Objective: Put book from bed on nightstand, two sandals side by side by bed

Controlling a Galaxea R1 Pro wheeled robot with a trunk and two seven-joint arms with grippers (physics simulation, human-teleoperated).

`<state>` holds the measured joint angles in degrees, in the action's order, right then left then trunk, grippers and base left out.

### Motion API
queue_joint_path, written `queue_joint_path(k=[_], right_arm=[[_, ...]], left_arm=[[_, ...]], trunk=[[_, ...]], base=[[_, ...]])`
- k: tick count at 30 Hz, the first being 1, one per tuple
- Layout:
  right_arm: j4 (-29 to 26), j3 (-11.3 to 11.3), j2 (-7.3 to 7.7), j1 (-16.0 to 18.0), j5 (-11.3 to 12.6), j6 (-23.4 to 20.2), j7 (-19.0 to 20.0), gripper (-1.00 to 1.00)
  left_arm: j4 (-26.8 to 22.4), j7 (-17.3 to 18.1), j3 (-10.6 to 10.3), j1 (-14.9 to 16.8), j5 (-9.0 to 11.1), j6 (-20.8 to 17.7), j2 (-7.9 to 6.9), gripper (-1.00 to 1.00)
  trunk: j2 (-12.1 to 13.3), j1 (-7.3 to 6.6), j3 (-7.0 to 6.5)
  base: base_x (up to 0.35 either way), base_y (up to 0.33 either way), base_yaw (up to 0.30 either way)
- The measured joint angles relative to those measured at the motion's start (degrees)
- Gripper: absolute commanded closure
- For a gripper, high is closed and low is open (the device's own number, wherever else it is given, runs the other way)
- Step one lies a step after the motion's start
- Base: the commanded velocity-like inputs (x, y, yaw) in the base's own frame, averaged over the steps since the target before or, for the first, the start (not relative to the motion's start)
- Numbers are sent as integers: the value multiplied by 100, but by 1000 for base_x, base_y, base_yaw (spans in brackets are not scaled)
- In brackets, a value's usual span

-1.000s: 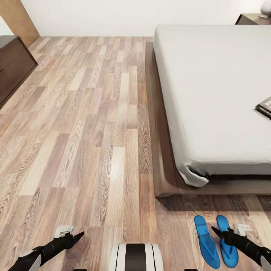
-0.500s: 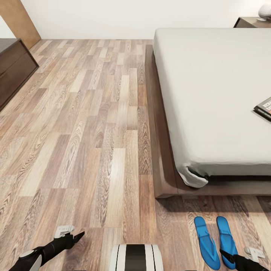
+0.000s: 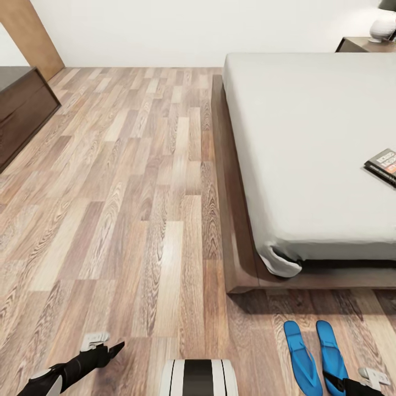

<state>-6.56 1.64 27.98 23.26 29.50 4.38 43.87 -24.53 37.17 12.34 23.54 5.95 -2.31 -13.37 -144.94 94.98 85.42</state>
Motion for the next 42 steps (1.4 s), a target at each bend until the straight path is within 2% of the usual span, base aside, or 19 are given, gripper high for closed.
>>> queue_joint_path(k=[7, 14, 19, 42], right_arm=[[22, 1, -12, 0, 0, 8, -14, -100], [24, 0, -13, 0, 0, 9, -9, -100], [24, 0, -13, 0, 0, 2, 15, -100], [33, 0, -22, 0, 0, 10, -15, -100]], left_arm=[[28, 12, 2, 1, 10, -5, 0, -100], [476, 7, -3, -1, 7, 28, 5, -100], [505, 7, -1, 2, -14, 32, 157, -100], [506, 7, -1, -1, -18, 32, 168, -100]], trunk=[[9, -18, -155], [19, -36, -310], [25, -49, -421], [56, -108, -931]], base=[[0, 0, 0], [0, 0, 0], [0, 0, 0], [0, 0, 0]])
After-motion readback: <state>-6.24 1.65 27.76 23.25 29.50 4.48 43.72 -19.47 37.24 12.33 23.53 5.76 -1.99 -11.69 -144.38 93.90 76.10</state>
